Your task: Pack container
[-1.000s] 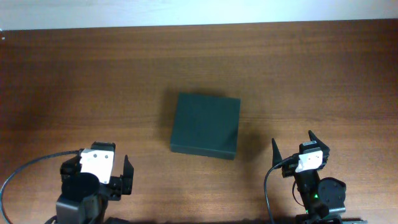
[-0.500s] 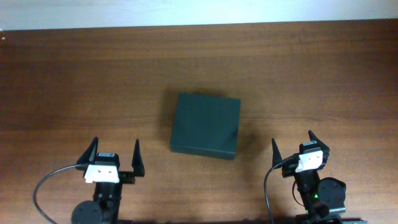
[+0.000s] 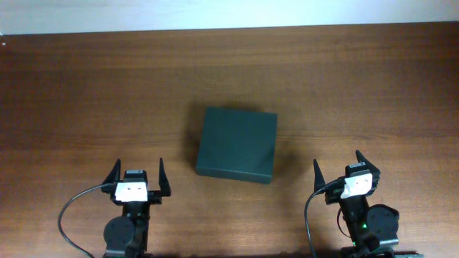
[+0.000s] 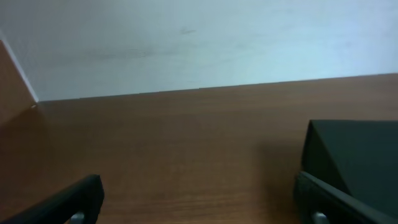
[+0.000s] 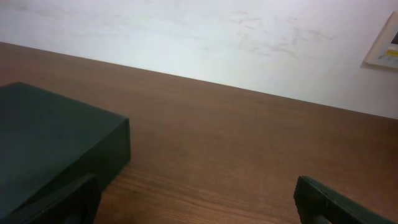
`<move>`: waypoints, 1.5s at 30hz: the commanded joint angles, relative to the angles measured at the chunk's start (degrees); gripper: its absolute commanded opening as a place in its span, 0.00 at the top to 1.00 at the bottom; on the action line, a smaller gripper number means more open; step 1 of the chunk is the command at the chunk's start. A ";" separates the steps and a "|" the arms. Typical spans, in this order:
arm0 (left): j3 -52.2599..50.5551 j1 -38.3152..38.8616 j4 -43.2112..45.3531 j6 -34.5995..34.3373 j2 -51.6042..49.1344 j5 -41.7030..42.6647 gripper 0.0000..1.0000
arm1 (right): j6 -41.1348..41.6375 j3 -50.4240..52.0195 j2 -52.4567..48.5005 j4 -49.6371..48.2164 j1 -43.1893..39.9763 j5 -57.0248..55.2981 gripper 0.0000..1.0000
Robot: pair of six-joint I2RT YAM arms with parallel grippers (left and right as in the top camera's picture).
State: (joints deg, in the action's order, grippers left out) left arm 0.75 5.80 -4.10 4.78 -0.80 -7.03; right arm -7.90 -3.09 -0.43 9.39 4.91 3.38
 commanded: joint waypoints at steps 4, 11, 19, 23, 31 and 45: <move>-0.24 -0.35 -0.48 1.22 0.50 4.94 0.01 | 0.26 0.46 0.17 0.00 -0.48 0.72 0.01; -0.24 -0.35 -0.50 1.09 0.50 4.90 0.01 | 0.26 0.46 0.17 0.00 -0.48 0.72 0.01; -0.22 -0.35 -0.50 1.09 0.50 4.87 0.01 | 0.26 0.46 0.17 0.00 -0.48 0.72 0.01; -0.22 -0.35 -0.48 1.09 0.50 4.90 0.01 | 0.26 0.46 0.17 0.00 -0.48 0.72 0.01; -0.24 -0.35 -0.50 1.09 0.50 4.87 0.01 | 0.26 0.46 0.17 0.00 -0.48 0.72 0.01; -0.22 -0.35 -0.50 1.09 0.50 4.90 0.01 | 0.26 0.46 0.17 0.00 -0.48 0.72 0.01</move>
State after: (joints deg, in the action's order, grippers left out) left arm 0.75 5.80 -4.47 5.52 -0.80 -3.14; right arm -7.88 -3.09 -0.43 9.39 4.91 3.38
